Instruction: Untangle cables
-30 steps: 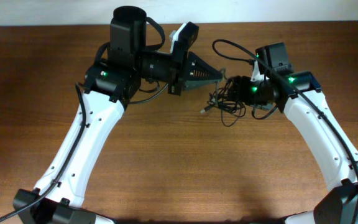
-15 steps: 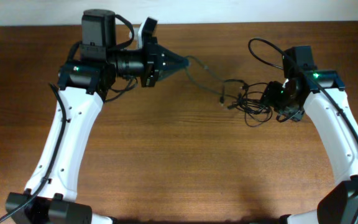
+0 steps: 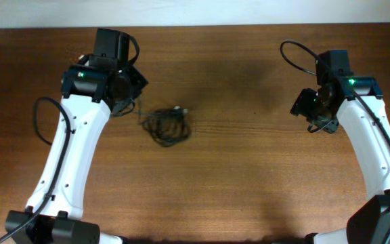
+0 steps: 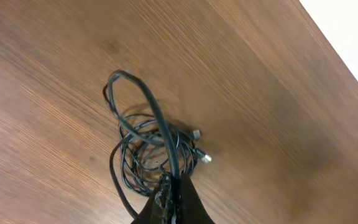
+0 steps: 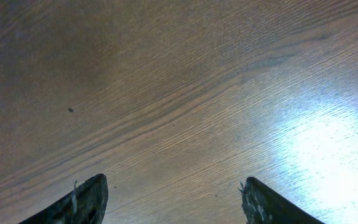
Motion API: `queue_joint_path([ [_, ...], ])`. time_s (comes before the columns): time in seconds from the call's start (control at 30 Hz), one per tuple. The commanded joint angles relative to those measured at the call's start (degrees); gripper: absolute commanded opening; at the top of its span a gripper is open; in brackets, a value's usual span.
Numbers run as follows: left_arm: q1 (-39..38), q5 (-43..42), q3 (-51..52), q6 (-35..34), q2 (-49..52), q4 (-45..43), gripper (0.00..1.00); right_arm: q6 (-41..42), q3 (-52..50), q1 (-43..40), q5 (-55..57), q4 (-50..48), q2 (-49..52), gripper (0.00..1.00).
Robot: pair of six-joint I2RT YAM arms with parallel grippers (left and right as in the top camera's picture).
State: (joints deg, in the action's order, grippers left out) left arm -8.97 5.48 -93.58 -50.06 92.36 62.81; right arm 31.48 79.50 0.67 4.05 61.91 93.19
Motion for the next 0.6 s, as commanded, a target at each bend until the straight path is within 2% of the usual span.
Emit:
queue_joint_path([
  [0.0, -0.7, -4.8, -0.2, 2.3, -0.6, -0.7, 0.0, -0.1, 0.2, -0.3, -3.2, -0.4, 0.1, 0.7],
  [0.13, -3.0, -28.2, -0.2, 14.5, -0.6, -7.5, 0.0, -8.3, 0.2, -0.3, -16.0, -3.3, 0.1, 0.71],
  [0.2, -4.9, -44.3, -0.2, 23.2, -0.6, -12.9, 0.0, -12.9, 0.2, -0.3, -23.3, -4.7, 0.1, 0.75],
  [0.3, -7.3, -65.1, -0.2, 31.3, -0.6, -19.5, 0.0, -16.7, 0.2, -0.3, -29.5, -5.1, 0.1, 0.78],
  [0.37, -8.3, -71.4, -0.2, 32.0, -0.6, -22.2, 0.0, -16.7, 0.2, -0.3, -29.6, -4.9, 0.1, 0.78],
  [0.47, -9.3, -73.7, -0.2, 31.9, -0.6, -25.0, 0.0, -16.7, 0.2, -0.3, -29.6, -4.9, 0.1, 0.79],
  [0.57, -9.5, -78.5, -0.3, 27.0, -0.7, -30.5, 0.0, -16.7, 0.2, -0.3, -29.6, -5.0, 0.1, 0.79],
])
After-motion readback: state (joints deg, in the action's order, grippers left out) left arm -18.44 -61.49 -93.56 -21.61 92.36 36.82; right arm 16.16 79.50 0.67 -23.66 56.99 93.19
